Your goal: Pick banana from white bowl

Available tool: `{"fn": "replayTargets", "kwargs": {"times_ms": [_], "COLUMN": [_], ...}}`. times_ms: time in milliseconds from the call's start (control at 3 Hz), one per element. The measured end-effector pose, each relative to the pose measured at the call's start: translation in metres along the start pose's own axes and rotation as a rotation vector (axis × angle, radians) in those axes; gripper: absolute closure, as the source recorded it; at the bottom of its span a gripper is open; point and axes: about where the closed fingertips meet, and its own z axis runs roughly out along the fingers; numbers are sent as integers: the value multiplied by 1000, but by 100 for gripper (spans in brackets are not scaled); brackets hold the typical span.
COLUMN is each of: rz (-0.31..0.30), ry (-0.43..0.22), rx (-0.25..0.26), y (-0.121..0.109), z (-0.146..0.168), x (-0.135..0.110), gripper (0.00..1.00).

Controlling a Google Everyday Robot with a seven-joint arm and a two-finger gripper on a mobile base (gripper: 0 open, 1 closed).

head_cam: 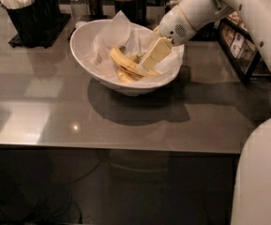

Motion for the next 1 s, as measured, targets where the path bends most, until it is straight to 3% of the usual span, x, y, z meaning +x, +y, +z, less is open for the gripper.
{"fn": "replayTargets", "kwargs": {"times_ms": [333, 1000], "rz": [39, 103], "ry": [-4, 0], "rx": [-28, -19], "y": [2, -5], "z": [17, 32], "x": [7, 19], "gripper": [18, 21]}}
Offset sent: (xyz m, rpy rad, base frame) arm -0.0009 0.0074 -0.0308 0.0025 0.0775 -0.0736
